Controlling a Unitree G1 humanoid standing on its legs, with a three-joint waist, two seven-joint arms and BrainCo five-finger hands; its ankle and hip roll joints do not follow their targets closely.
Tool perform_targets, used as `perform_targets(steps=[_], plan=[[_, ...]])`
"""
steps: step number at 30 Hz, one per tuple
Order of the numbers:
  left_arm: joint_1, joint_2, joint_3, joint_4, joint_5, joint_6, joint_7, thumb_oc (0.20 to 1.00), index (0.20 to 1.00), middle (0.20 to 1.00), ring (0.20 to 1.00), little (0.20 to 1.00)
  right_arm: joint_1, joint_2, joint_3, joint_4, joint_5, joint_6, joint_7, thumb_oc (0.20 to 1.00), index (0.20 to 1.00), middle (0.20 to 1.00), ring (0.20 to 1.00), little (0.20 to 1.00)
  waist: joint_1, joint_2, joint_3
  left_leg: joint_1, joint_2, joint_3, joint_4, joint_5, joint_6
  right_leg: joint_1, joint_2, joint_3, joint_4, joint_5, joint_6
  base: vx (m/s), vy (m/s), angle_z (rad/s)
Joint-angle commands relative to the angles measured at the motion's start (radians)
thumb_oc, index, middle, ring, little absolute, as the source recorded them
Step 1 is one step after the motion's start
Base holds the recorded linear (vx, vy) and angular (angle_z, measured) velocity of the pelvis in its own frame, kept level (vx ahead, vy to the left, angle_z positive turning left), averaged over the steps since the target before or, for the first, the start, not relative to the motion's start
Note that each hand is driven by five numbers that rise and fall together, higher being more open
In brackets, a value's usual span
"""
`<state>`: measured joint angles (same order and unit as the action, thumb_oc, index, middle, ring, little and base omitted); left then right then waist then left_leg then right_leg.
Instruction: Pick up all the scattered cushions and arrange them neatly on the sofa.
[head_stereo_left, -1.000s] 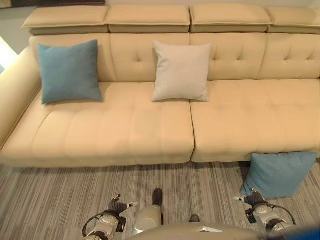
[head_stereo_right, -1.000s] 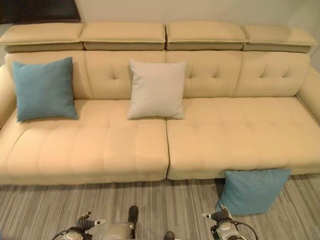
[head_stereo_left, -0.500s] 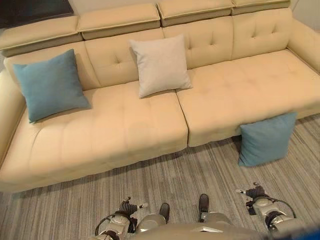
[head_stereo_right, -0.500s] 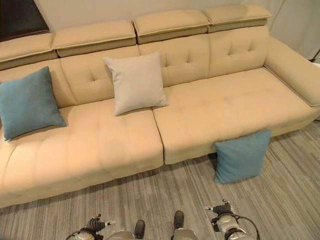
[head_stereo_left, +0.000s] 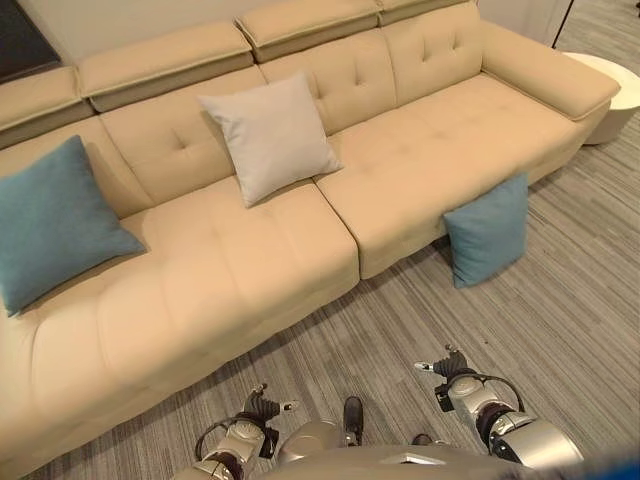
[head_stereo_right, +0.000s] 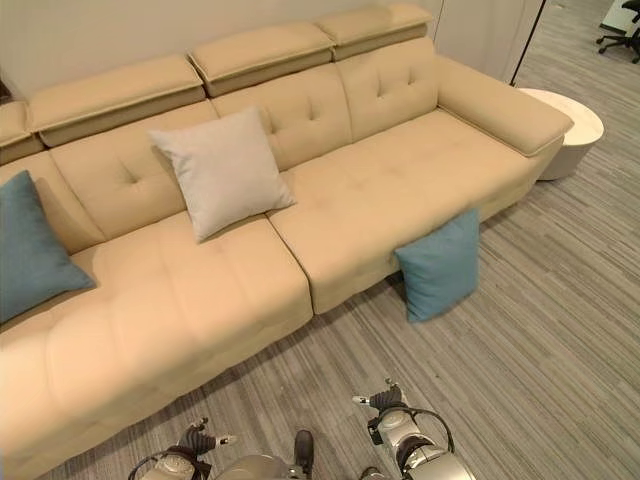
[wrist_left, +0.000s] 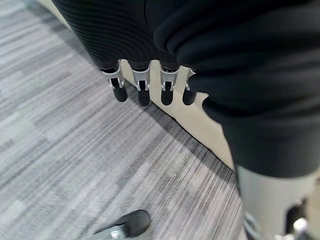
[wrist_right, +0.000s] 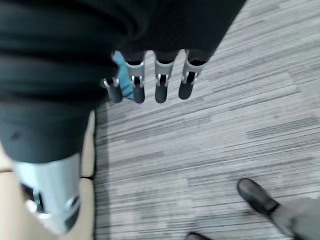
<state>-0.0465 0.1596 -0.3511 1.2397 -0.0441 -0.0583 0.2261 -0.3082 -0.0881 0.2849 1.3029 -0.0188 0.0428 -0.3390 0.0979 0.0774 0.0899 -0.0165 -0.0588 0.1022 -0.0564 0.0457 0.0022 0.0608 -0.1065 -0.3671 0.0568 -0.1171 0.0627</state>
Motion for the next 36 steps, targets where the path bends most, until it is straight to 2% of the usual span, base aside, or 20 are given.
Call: perform_targets(steps=[1,3,4,6,11,12,14,15,16,17,19,22,23,26,29,32,34,35,36], plan=[[-0.075,-0.029,-0.017,0.035,0.039,-0.011,0.017,1.000,1.000,1.000,1.000,1.000,-0.057,-0.003,0.026,0.016,0.044,-0.013,-0.042,1.000,1.000,1.000,1.000,1.000,0.006,-0.019,0.006,0.073,0.020,-0.100,0.026,-0.104,-0.002,0.031,-0.010,0.017,-0.104,0.088,0.058,0.08,-0.029,-0.05],[-0.079,-0.045,-0.041,0.029,0.045,-0.010,0.016,1.000,1.000,1.000,1.000,1.000,-0.061,0.012,0.034,0.021,0.058,-0.016,-0.046,1.000,1.000,1.000,1.000,1.000,0.005,-0.013,-0.002,0.090,0.021,-0.102,0.016,-0.104,-0.006,0.053,-0.003,0.020,-0.127,0.088,0.057,0.07,-0.024,0.00],[-0.070,-0.044,-0.031,0.023,0.046,-0.013,0.011,1.000,1.000,1.000,1.000,1.000,-0.023,-0.037,0.031,-0.003,0.048,-0.017,-0.033,1.000,1.000,1.000,1.000,1.000,-0.004,-0.013,-0.003,0.100,0.024,-0.097,0.007,-0.103,-0.008,0.060,0.001,0.024,-0.134,0.089,0.059,0.03,-0.041,0.00],[-0.063,-0.053,-0.031,0.011,0.064,-0.017,0.020,1.000,1.000,1.000,1.000,1.000,0.053,-0.035,0.021,-0.011,0.036,-0.032,-0.034,1.000,1.000,1.000,1.000,1.000,-0.037,-0.011,0.010,0.106,0.036,-0.081,-0.001,-0.101,-0.016,0.057,0.012,0.047,-0.136,0.082,0.055,-0.03,-0.098,-0.05],[-0.067,-0.045,-0.029,0.014,0.064,-0.018,0.016,1.000,1.000,1.000,1.000,1.000,0.078,-0.060,0.014,-0.023,0.044,-0.035,-0.026,1.000,1.000,1.000,1.000,1.000,-0.056,-0.013,0.027,0.091,0.047,-0.076,0.026,-0.104,-0.029,0.053,0.020,0.058,-0.132,0.073,0.046,-0.05,-0.110,-0.14],[-0.084,-0.043,-0.040,0.006,0.062,-0.019,0.011,1.000,1.000,1.000,1.000,1.000,0.080,-0.071,0.001,-0.018,0.050,-0.036,-0.022,1.000,1.000,1.000,1.000,1.000,-0.073,-0.022,0.046,0.041,0.058,-0.068,0.110,-0.113,-0.054,0.041,0.022,0.068,-0.127,0.067,0.034,-0.12,-0.168,-0.05],[-0.102,-0.047,-0.048,-0.001,0.051,-0.017,0.007,1.000,1.000,1.000,1.000,1.000,0.067,-0.094,-0.008,-0.007,0.065,-0.039,-0.024,1.000,1.000,1.000,1.000,1.000,-0.073,-0.037,0.071,-0.016,0.060,-0.079,0.233,-0.131,-0.070,0.043,0.025,0.076,-0.126,0.061,0.017,-0.09,-0.212,0.21],[-0.102,-0.047,-0.048,0.000,0.051,-0.017,0.007,1.000,1.000,1.000,1.000,1.000,0.067,-0.094,-0.008,-0.006,0.065,-0.039,-0.024,1.000,1.000,1.000,1.000,1.000,-0.073,-0.036,0.072,-0.017,0.060,-0.079,0.235,-0.132,-0.069,0.043,0.025,0.076,-0.126,0.061,0.017,0.00,-0.125,0.04],[-0.107,-0.053,-0.052,-0.003,0.048,-0.020,0.006,1.000,1.000,1.000,1.000,1.000,0.069,-0.105,-0.014,-0.004,0.069,-0.040,-0.025,1.000,1.000,1.000,1.000,1.000,-0.068,-0.041,0.074,-0.047,0.041,-0.111,0.225,-0.124,-0.067,0.042,0.024,0.082,-0.128,0.065,0.017,0.02,-0.016,-0.29],[-0.107,-0.053,-0.052,-0.003,0.047,-0.020,0.006,1.000,1.000,1.000,1.000,1.000,0.069,-0.105,-0.014,-0.004,0.069,-0.040,-0.025,1.000,1.000,1.000,1.000,1.000,-0.068,-0.041,0.073,-0.047,0.040,-0.111,0.224,-0.124,-0.067,0.041,0.023,0.082,-0.128,0.065,0.017,0.09,-0.038,-0.27],[-0.116,-0.055,-0.058,-0.004,0.045,-0.022,0.003,1.000,1.000,1.000,1.000,1.000,0.067,-0.114,-0.017,-0.002,0.067,-0.040,-0.026,1.000,1.000,1.000,1.000,1.000,-0.055,-0.050,0.074,-0.096,-0.010,-0.165,0.214,-0.115,-0.056,0.031,0.030,0.115,-0.129,0.076,0.023,0.11,-0.030,-0.15],[-0.113,-0.057,-0.052,-0.001,0.038,-0.021,-0.003,1.000,1.000,1.000,1.000,1.000,0.072,-0.118,-0.015,0.005,0.054,-0.037,-0.022,1.000,1.000,1.000,1.000,1.000,-0.043,-0.047,0.080,-0.129,-0.037,-0.195,0.211,-0.097,-0.046,0.022,0.048,0.170,-0.123,0.074,0.030,0.09,0.001,-0.56],[-0.113,-0.057,-0.052,0.000,0.038,-0.021,-0.003,1.000,1.000,1.000,1.000,1.000,0.072,-0.118,-0.016,0.005,0.054,-0.037,-0.022,1.000,1.000,1.000,1.000,1.000,-0.041,-0.047,0.080,-0.128,-0.037,-0.193,0.212,-0.098,-0.046,0.022,0.048,0.172,-0.122,0.074,0.030,0.09,0.019,-1.15],[-0.092,-0.058,-0.028,0.011,0.045,-0.012,-0.011,1.000,1.000,1.000,1.000,1.000,0.084,-0.117,-0.011,0.014,0.026,-0.030,-0.010,1.000,1.000,1.000,1.000,1.000,-0.033,-0.031,0.072,-0.089,-0.030,-0.191,0.163,-0.095,-0.026,0.031,0.076,0.247,-0.118,0.061,0.023,0.14,0.076,-1.17],[-0.084,-0.051,-0.018,0.015,0.051,-0.008,-0.017,1.000,1.000,1.000,1.000,1.000,0.101,-0.115,-0.011,0.013,0.008,-0.026,-0.001,1.000,1.000,1.000,1.000,1.000,-0.036,-0.030,0.064,-0.040,-0.014,-0.146,0.124,-0.098,-0.005,0.044,0.072,0.274,-0.101,0.050,0.027,0.16,0.106,-1.12],[-0.090,-0.039,-0.016,0.000,0.050,-0.009,-0.018,1.000,1.000,1.000,1.000,1.000,0.098,-0.111,-0.004,0.008,-0.008,-0.024,0.004,1.000,1.000,1.000,1.000,1.000,-0.035,-0.027,0.072,-0.017,-0.003,-0.114,0.100,-0.106,0.020,-0.007,0.071,0.296,0.014,0.034,0.037,0.04,0.078,-0.97],[-0.101,-0.027,-0.010,-0.010,0.047,-0.010,-0.015,1.000,1.000,1.000,1.000,1.000,0.079,-0.109,0.005,0.004,-0.021,-0.022,0.011,1.000,1.000,1.000,1.000,1.000,-0.038,-0.022,0.093,-0.011,0.011,-0.093,0.098,-0.113,0.032,-0.091,0.073,0.285,0.137,0.028,0.060,-0.03,0.044,-0.47],[-0.106,-0.022,-0.006,-0.012,0.042,-0.011,-0.012,1.000,1.000,1.000,1.000,1.000,0.069,-0.108,0.009,0.002,-0.024,-0.020,0.012,1.000,1.000,1.000,1.000,1.000,-0.038,-0.019,0.103,-0.013,0.020,-0.081,0.103,-0.116,0.034,-0.130,0.064,0.257,0.178,0.035,0.075,-0.06,0.012,-0.62],[-0.110,-0.015,-0.001,-0.012,0.038,-0.013,-0.009,1.000,1.000,1.000,1.000,1.000,0.059,-0.109,0.010,-0.004,-0.029,-0.018,0.013,1.000,1.000,1.000,1.000,1.000,-0.031,-0.017,0.112,-0.012,0.027,-0.065,0.101,-0.121,0.033,-0.175,0.032,0.198,0.217,0.048,0.091,-0.03,-0.020,-0.87]])
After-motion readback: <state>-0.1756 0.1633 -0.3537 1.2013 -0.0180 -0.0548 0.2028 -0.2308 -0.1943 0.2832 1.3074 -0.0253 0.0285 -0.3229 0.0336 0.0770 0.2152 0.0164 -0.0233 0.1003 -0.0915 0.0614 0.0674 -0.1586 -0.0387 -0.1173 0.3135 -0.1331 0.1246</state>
